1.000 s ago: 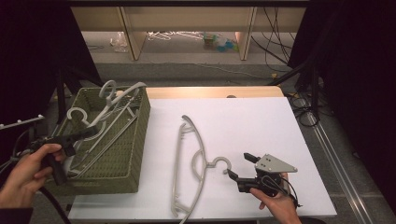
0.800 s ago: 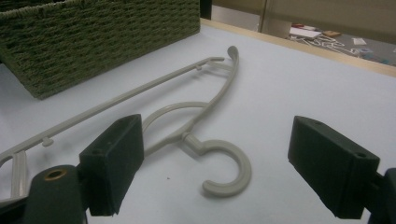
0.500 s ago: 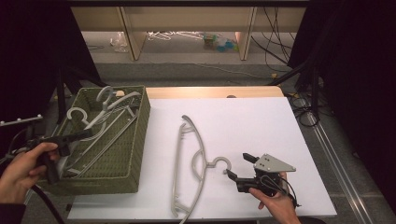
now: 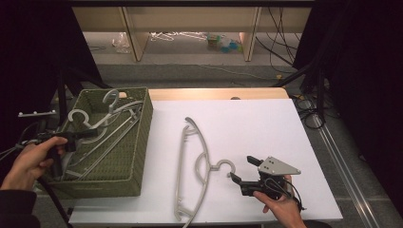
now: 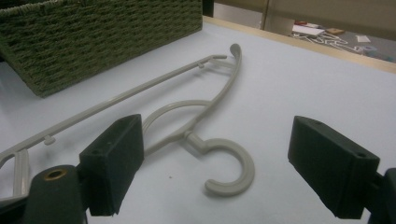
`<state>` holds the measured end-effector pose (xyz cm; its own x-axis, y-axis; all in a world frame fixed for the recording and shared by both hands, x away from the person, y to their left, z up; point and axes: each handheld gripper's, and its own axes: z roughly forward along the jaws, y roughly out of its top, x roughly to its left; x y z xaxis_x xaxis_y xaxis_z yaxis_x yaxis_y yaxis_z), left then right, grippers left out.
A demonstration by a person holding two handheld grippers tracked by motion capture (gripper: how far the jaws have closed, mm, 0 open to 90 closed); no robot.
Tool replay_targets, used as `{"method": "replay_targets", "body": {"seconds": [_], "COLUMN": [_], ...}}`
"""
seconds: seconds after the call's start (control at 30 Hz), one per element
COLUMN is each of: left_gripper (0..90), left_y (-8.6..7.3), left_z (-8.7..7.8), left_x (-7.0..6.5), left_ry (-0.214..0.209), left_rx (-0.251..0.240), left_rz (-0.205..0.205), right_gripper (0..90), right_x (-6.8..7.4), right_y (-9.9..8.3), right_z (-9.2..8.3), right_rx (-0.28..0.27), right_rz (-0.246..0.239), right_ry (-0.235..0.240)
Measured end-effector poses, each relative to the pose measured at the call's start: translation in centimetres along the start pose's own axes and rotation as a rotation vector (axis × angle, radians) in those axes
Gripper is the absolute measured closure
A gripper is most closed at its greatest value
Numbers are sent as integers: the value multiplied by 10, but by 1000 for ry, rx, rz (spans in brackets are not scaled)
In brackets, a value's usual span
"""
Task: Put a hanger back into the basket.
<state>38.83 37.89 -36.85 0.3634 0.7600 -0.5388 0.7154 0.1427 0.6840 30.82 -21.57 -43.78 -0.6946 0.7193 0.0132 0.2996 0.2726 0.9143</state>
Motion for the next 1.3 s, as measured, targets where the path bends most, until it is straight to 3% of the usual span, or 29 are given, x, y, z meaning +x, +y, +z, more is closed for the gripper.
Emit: {"method": "replay_targets", "body": {"seconds": [0.2,0.3,0.33,0.53,0.63,0.7,0.8,0.83,0.9,0.93,1.0,1.03,1.1,1.3], "left_gripper": [778,775,771,759,744,741,737,735,737,743,753,754,755,682], "left_y": [1,3,6,6,2,-1,-4,-5,-11,-13,-14,-17,-19,-16], "left_z": [-2,-2,-3,-4,-3,-3,-3,-3,1,2,3,5,6,2], "left_x": [11,11,14,22,25,28,34,36,44,47,50,55,57,52], "left_ry": [10,35,65,82,120,152,163,180,256,265,270,275,295,346], "left_rx": [19,37,40,72,90,96,94,98,161,177,178,172,183,145], "left_rz": [15,52,91,86,89,85,76,78,111,110,106,92,93,88], "right_gripper": [194,198,198,198,198,198,198,198,198,198,198,198,198,197], "right_x": [-1,0,0,0,-1,1,0,0,0,-1,0,0,1,-1], "right_y": [-1,0,0,0,1,0,0,0,1,0,0,1,0,1], "right_z": [1,1,0,1,0,2,1,2,0,3,1,1,3,1], "right_rx": [-7,-9,3,-4,21,0,11,6,18,-4,26,35,13,29], "right_rz": [9,4,6,3,5,15,4,16,16,6,21,1,14,2], "right_ry": [12,3,3,-4,-3,13,5,17,7,1,9,2,10,0]}}
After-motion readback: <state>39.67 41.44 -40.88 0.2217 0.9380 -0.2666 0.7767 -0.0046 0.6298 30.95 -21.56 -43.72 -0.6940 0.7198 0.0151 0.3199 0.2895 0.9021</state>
